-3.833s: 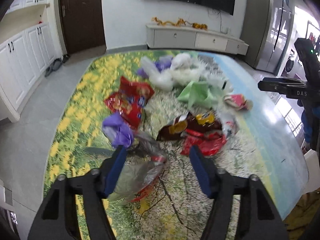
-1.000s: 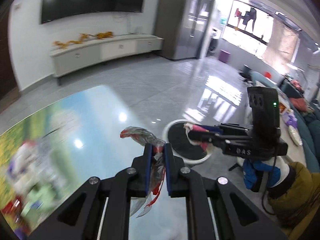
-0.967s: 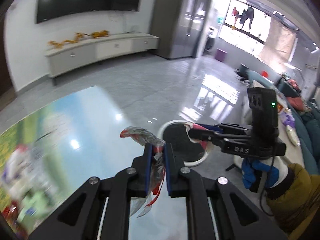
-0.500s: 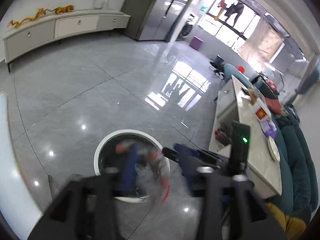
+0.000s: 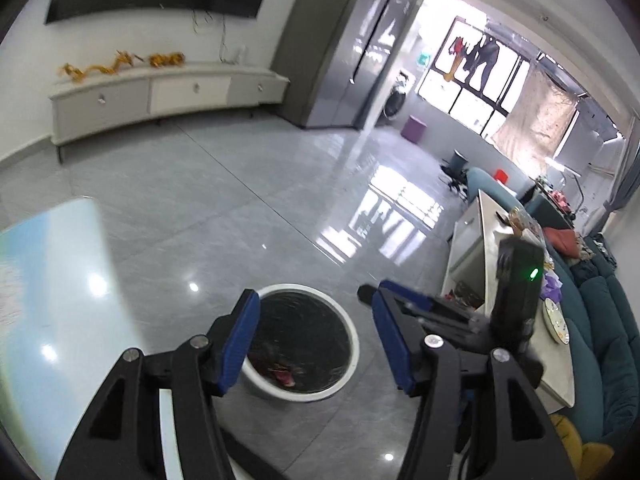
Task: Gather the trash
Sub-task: 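Carry both items to the bin and open both tools to drop them, then grasp the red chip bag with the right tool while the left tool grasps the purple bag, then carry the red chip bag and purple bag to the bin and release both, then grasp the printed white plastic bag with the right tool while the left tool grasps a clear bag, then carry both bags to the bin and open both tools to drop them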
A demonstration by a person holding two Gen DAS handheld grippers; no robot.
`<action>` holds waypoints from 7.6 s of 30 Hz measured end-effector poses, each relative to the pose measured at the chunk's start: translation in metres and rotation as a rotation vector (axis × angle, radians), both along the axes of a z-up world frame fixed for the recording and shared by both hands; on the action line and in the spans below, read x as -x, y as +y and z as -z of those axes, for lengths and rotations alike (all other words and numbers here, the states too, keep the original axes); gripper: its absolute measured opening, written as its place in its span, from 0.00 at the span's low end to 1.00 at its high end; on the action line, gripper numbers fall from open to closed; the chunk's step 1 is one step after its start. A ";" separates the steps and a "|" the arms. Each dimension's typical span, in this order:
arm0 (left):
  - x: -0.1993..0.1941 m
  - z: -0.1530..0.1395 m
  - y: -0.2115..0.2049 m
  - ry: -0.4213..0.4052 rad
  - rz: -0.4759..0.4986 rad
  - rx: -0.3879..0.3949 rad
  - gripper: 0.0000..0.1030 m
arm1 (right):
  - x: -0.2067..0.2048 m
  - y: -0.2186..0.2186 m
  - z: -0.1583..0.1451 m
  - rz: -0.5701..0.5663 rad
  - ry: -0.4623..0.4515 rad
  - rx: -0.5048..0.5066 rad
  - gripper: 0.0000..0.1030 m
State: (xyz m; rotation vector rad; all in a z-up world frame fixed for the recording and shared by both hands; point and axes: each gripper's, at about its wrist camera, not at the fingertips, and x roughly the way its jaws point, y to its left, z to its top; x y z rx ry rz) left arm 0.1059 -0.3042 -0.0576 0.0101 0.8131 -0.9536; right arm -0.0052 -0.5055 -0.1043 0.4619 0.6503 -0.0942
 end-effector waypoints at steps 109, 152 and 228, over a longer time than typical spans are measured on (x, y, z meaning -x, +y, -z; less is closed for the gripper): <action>-0.019 0.002 0.040 0.066 -0.083 -0.049 0.52 | -0.010 0.014 -0.030 -0.128 -0.009 0.034 0.50; -0.115 0.091 0.419 0.327 -0.710 -0.060 0.06 | -0.168 0.382 0.016 -0.883 0.154 0.107 0.04; 0.022 -0.009 0.134 -0.059 -0.221 -0.099 0.60 | 0.021 0.079 -0.069 -0.190 -0.073 0.137 0.41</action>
